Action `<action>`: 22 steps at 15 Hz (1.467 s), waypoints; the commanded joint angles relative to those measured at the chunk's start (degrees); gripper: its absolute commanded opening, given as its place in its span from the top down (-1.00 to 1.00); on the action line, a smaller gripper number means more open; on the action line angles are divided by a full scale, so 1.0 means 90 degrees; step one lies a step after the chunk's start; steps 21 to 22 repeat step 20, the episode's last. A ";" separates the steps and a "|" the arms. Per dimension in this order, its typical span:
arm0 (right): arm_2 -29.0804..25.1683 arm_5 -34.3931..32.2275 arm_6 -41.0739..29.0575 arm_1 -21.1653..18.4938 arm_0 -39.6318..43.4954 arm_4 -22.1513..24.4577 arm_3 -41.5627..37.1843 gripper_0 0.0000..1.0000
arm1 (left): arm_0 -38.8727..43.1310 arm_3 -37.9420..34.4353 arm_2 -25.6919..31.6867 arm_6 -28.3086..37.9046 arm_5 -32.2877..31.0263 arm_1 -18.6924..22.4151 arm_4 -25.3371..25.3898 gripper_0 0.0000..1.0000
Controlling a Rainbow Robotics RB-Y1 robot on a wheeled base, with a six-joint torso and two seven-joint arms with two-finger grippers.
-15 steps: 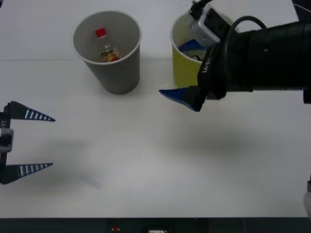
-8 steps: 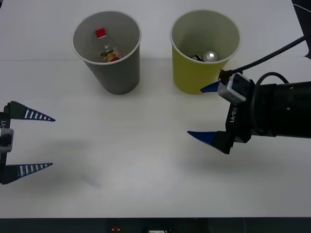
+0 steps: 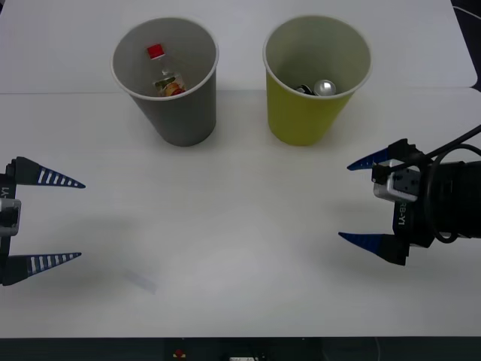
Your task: Put the can into the green bin and the plastic bottle into the gray bin
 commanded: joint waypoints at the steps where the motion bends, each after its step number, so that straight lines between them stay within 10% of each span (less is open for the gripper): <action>1: -0.0054 0.0335 0.0143 -0.0705 0.0302 -0.0340 0.0093 -1.00 | 0.0000 0.0000 0.0000 0.0000 0.0000 0.0000 0.0000 -1.00; 7: -0.0308 0.1078 0.0299 -0.1945 0.1103 -0.0965 0.0093 -1.00 | 0.0000 0.0000 0.0000 0.0000 0.0000 0.0000 0.0000 -1.00; 22: -0.0376 0.1918 0.0426 -0.2658 0.1699 -0.1307 0.0073 -1.00 | 0.0000 0.0000 0.0000 0.0000 0.0000 0.0000 0.0000 -1.00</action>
